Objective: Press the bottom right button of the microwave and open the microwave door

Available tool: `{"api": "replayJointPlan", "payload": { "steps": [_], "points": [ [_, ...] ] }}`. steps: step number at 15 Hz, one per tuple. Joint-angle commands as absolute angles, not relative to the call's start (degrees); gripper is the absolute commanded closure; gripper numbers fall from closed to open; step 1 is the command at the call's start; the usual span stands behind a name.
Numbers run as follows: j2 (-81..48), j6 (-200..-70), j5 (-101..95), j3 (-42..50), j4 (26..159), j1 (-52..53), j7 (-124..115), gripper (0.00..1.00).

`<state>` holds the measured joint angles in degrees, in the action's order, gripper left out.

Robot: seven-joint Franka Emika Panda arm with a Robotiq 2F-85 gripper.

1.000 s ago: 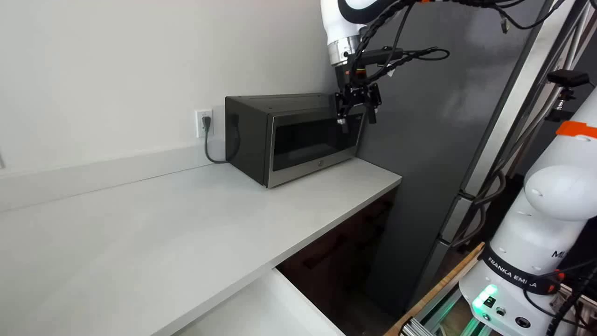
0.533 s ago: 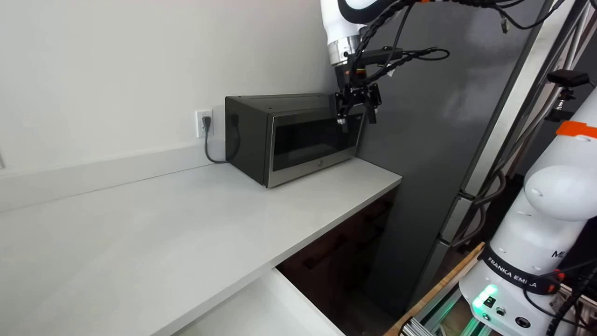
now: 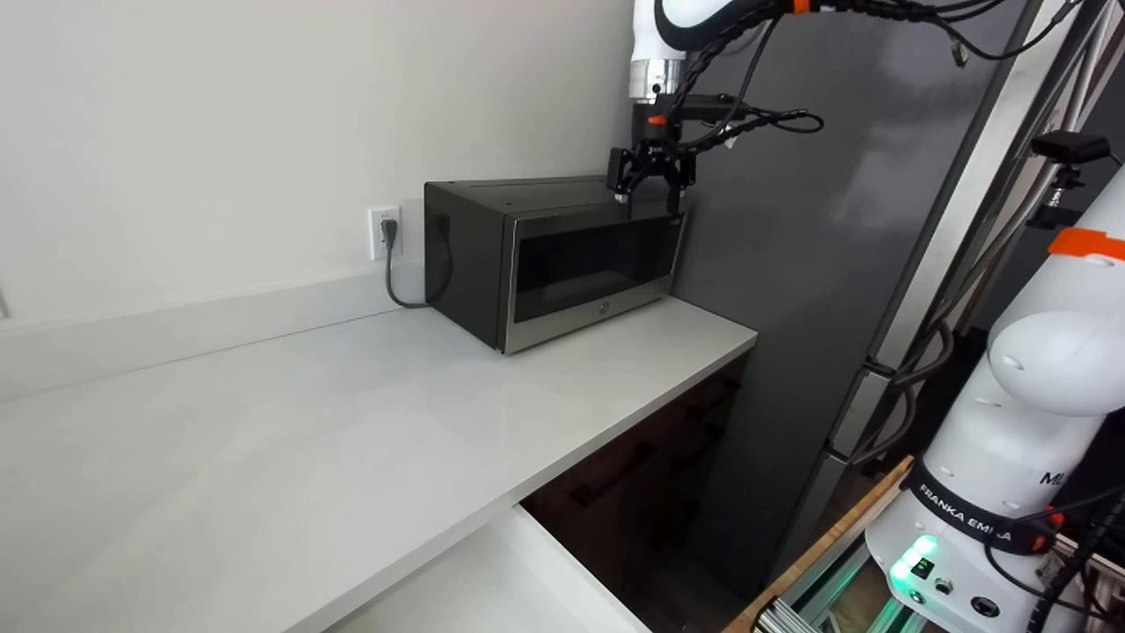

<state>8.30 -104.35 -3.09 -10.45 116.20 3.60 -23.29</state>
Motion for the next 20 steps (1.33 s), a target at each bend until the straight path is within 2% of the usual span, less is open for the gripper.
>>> {"api": "replayJointPlan", "payload": {
  "steps": [1, 9, 15, 20],
  "points": [
    [10.0, -109.7, -1.5, -5.9, 117.9, 2.6, -13.3, 0.0],
    [8.4, -115.7, 0.8, 3.5, 117.2, -2.4, -0.1, 0.0],
    [6.0, -121.2, 12.2, 9.1, 119.7, -6.3, 0.2, 0.0],
    [3.0, -130.7, 22.8, 12.2, 123.4, -9.2, -0.1, 0.0]
  ]
}}
